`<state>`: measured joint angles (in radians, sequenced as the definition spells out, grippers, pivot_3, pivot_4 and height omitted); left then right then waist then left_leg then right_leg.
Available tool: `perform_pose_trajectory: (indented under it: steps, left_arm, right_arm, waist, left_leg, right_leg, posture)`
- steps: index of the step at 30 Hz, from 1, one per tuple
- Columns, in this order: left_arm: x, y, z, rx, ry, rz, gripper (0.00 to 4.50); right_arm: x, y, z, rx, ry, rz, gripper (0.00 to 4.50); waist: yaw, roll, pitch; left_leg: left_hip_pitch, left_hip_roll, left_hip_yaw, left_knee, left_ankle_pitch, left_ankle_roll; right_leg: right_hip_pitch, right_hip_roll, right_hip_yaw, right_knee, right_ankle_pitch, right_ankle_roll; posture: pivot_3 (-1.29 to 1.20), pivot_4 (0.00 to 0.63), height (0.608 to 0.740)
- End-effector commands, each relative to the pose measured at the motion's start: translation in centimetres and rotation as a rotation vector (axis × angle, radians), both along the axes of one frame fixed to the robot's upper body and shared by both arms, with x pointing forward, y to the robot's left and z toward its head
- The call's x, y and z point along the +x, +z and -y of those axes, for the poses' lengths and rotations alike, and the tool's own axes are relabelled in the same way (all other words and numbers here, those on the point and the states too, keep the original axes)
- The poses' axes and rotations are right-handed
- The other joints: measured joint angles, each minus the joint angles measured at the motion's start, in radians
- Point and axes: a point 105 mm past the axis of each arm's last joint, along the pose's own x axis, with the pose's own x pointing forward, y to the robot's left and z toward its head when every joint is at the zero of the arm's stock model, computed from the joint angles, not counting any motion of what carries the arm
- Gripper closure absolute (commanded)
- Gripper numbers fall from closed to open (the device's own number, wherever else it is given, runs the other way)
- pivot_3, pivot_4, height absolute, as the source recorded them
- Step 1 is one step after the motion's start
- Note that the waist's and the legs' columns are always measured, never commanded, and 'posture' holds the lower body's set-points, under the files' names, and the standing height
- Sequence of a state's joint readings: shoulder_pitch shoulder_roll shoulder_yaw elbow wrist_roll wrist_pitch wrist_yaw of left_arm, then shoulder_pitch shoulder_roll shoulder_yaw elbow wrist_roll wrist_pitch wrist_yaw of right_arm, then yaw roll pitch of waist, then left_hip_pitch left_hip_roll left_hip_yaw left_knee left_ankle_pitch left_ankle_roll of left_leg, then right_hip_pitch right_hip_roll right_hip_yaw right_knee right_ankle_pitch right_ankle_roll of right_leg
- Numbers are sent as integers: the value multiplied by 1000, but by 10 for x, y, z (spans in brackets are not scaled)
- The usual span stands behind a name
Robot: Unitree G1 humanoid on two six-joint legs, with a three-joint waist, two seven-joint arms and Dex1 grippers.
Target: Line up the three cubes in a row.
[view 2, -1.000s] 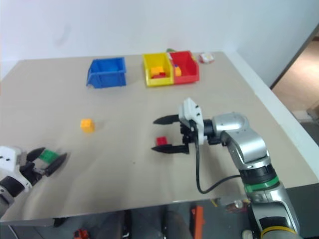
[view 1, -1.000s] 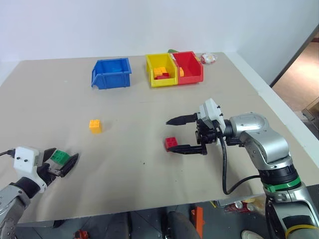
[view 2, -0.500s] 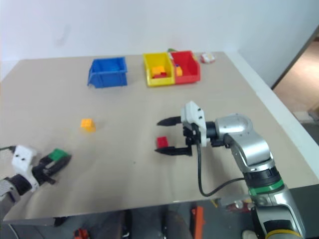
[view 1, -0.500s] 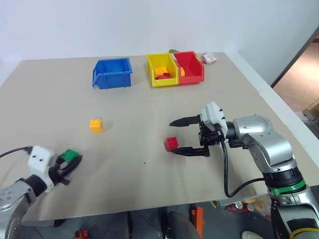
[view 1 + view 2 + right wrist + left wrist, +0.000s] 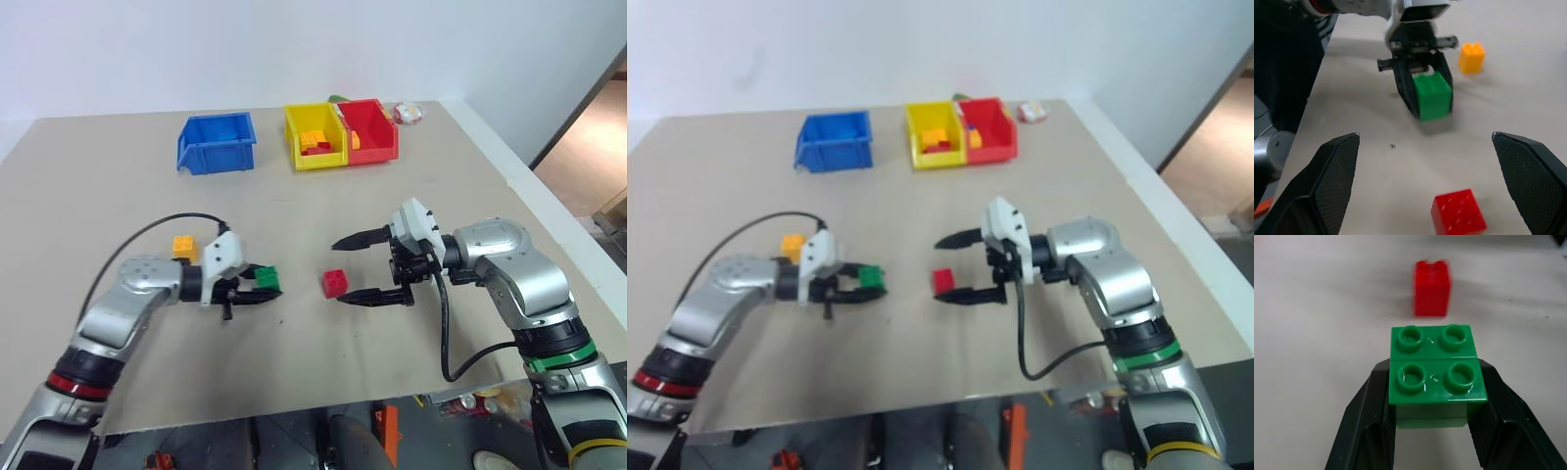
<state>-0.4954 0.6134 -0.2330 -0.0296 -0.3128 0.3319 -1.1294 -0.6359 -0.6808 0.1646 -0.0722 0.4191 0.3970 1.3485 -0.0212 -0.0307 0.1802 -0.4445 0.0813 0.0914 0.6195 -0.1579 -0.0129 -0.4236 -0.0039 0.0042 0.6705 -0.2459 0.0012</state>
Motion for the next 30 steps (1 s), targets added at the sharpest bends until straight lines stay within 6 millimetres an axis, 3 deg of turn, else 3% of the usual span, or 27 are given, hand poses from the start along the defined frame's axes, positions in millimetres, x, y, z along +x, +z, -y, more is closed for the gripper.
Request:
perform_pose_trajectory:
  steps: [1,6,28,30]
  left_arm:
    - [2,2,13,16,-56,9,3145]
    - [4,-5,24,34,-72,19,3145]
    - [9,-31,11,85,6,-12,3145]
    - [14,-29,11,81,27,15,2103]
  right_arm:
    - [4,5,3,-10,-4,51,0]
    - [10,7,4,0,-22,78,0]
    - [8,2,5,-9,-26,72,0]
    - [8,2,5,-10,-25,72,0]
  waist:
    - [0,0,0]
    - [0,0,0]
    - [0,0,0]
    - [0,0,0]
  left_leg:
    - [0,0,0,0,0,0]
    - [1,0,-1,2,0,0]
    - [2,0,-1,9,0,-1]
    - [2,0,-1,9,0,-1]
  right_leg:
    - [0,0,0,1,0,0]
    - [-1,1,0,8,-4,3]
    - [0,0,0,12,-3,1]
    - [0,0,0,12,-3,1]
  posture:
    - [0,150,740]
    - [0,150,740]
    - [0,150,740]
    - [0,150,740]
